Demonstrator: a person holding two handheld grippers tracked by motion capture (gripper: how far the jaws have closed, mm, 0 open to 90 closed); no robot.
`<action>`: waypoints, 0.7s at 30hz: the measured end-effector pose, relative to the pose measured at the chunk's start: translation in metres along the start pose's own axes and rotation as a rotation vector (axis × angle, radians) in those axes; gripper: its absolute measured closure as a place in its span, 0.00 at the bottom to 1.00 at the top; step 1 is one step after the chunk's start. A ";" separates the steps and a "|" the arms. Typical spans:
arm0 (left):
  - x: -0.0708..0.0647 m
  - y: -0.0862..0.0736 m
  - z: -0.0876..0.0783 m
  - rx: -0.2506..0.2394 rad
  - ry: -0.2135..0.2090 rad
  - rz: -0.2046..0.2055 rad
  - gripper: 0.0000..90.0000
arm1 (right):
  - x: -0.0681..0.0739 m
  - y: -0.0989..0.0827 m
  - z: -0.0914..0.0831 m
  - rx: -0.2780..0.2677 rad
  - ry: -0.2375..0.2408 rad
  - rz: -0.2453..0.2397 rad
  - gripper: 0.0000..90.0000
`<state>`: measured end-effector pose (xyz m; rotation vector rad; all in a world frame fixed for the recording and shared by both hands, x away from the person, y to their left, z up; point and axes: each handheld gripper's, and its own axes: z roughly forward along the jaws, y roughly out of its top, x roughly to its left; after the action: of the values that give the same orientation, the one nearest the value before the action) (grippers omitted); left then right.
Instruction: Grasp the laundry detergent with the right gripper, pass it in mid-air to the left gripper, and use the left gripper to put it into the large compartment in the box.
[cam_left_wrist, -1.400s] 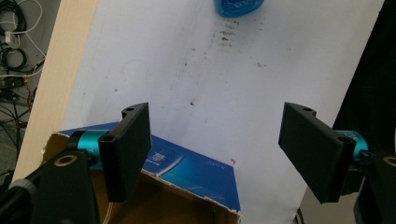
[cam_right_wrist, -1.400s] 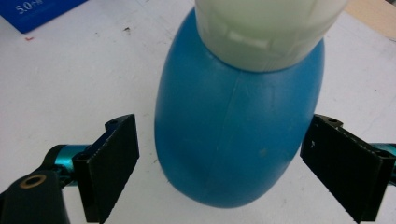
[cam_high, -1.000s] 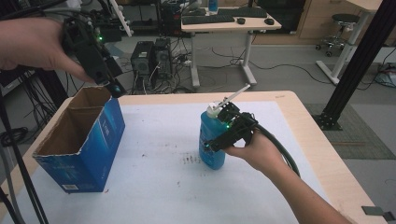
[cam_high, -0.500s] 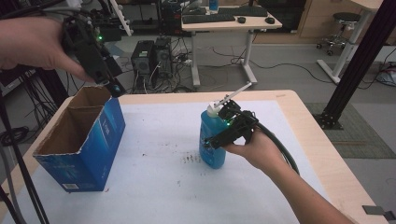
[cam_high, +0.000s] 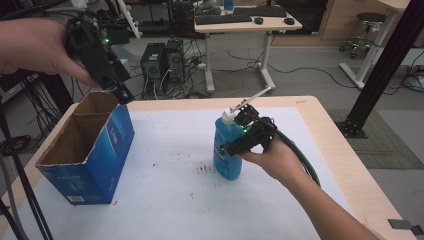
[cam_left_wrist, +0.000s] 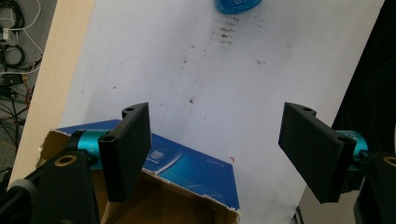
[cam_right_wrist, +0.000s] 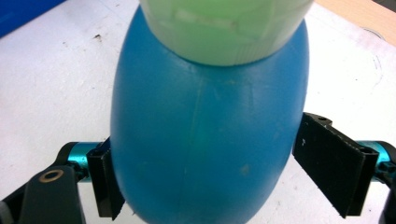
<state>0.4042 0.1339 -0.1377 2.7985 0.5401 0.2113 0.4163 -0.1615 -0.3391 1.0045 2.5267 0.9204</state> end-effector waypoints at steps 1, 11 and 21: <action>0.000 0.000 0.000 0.000 0.000 0.000 0.28 | 0.000 0.000 0.000 0.000 0.000 0.000 0.19; 0.000 0.000 0.000 -0.001 0.000 0.000 0.28 | -0.001 0.000 -0.001 -0.004 -0.008 0.001 0.28; 0.001 0.000 0.001 0.002 -0.001 0.002 0.28 | 0.001 0.001 0.001 -0.010 -0.007 -0.007 0.30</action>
<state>0.4047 0.1343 -0.1383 2.8011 0.5378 0.2093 0.4161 -0.1600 -0.3390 0.9930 2.5163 0.9253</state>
